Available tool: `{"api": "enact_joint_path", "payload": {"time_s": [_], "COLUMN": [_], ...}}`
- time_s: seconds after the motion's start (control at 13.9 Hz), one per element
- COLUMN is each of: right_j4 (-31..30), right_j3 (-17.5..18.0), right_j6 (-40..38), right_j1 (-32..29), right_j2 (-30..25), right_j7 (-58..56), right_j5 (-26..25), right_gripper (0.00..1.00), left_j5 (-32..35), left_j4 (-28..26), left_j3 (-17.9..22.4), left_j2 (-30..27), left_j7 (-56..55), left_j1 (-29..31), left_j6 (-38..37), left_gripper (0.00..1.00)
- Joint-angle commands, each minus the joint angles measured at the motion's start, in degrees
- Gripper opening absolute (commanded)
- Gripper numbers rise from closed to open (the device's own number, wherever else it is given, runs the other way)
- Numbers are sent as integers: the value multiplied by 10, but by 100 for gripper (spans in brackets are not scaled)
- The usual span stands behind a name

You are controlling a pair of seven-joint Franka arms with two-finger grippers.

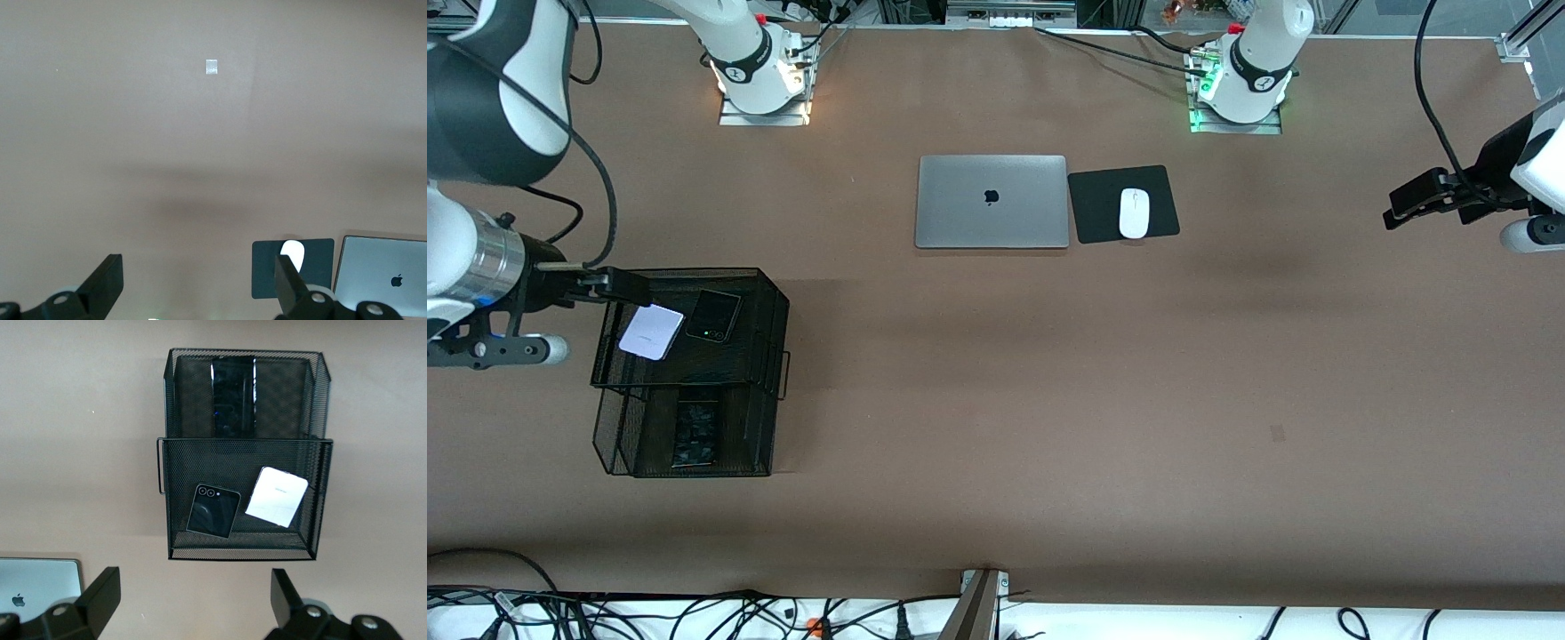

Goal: Place phones with both arms

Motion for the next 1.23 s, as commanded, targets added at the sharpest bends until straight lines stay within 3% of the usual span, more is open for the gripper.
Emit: {"api": "enact_joint_path", "payload": {"time_s": [0.0, 0.14, 0.43, 0.72, 0.94, 1.15], "right_j4": [-10, -53, -274, -294, -294, -297], "right_j3": [167, 204, 244, 309, 312, 291], "right_j6": [12, 41, 206, 218, 220, 217], "right_j1": [-104, -142, -190, -247, -251, -248], "right_j2": [-37, -57, -172, -176, -171, -170], "right_j7": [53, 55, 54, 86, 97, 149], "right_j5": [-74, -86, -89, -88, -82, -78], "right_gripper": [99, 99, 99, 99, 99, 99], "left_j5": [-8, -8, -8, -8, -8, -8], "left_j4": [-7, -7, -7, -7, -7, -6], "left_j3": [-3, -3, -3, -3, -3, -4], "left_j2": [-13, -13, -13, -13, -13, -14], "left_j7": [8, 8, 8, 8, 8, 8], "left_j1": [6, 6, 6, 6, 6, 6], "left_j6": [-6, -7, -8, -9, -11, -13], "left_gripper": [100, 100, 100, 100, 100, 100]}}
